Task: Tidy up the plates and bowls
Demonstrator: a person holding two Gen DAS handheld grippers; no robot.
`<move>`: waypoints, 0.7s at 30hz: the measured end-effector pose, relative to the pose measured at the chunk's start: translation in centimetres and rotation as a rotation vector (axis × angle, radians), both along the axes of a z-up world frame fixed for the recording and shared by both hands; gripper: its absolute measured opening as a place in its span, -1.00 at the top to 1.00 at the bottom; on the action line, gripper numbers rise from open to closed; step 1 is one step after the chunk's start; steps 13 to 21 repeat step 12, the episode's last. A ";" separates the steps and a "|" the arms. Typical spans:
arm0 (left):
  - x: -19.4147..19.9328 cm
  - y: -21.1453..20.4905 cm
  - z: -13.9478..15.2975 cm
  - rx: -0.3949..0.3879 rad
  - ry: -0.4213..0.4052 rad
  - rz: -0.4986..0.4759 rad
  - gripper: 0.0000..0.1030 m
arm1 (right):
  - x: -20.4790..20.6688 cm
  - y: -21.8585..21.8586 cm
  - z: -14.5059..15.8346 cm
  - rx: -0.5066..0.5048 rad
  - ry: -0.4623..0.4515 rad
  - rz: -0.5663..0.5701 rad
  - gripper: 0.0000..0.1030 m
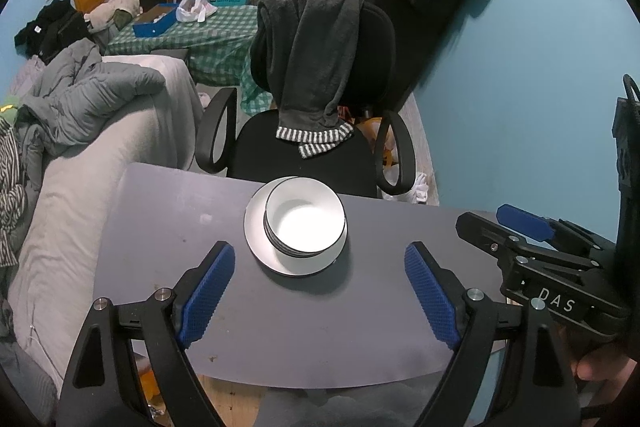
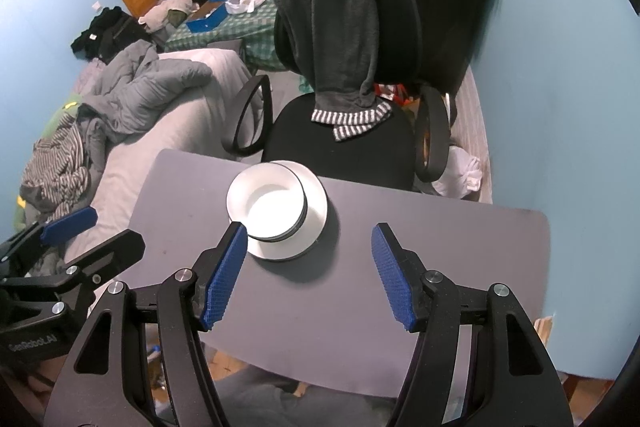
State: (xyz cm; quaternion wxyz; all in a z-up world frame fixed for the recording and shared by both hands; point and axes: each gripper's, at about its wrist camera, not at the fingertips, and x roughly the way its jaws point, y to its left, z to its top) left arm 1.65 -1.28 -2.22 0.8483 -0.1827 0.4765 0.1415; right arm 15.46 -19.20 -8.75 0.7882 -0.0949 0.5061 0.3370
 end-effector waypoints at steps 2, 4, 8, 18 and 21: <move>0.0 0.0 0.1 0.001 -0.004 -0.001 -0.71 | 0.0 -0.1 0.0 0.001 -0.001 0.001 -0.24; -0.1 0.1 0.2 0.003 -0.005 0.001 -0.71 | 0.0 0.0 0.0 -0.001 -0.001 0.001 -0.24; -0.1 0.2 0.1 0.002 -0.004 0.001 -0.71 | 0.0 0.0 0.0 0.000 0.001 0.000 -0.24; 0.1 0.3 0.2 0.002 -0.006 0.002 -0.71 | 0.0 0.0 0.0 0.001 0.001 0.001 -0.24; 0.1 0.3 0.2 0.002 -0.006 0.002 -0.71 | 0.0 0.0 0.0 0.001 0.001 0.001 -0.24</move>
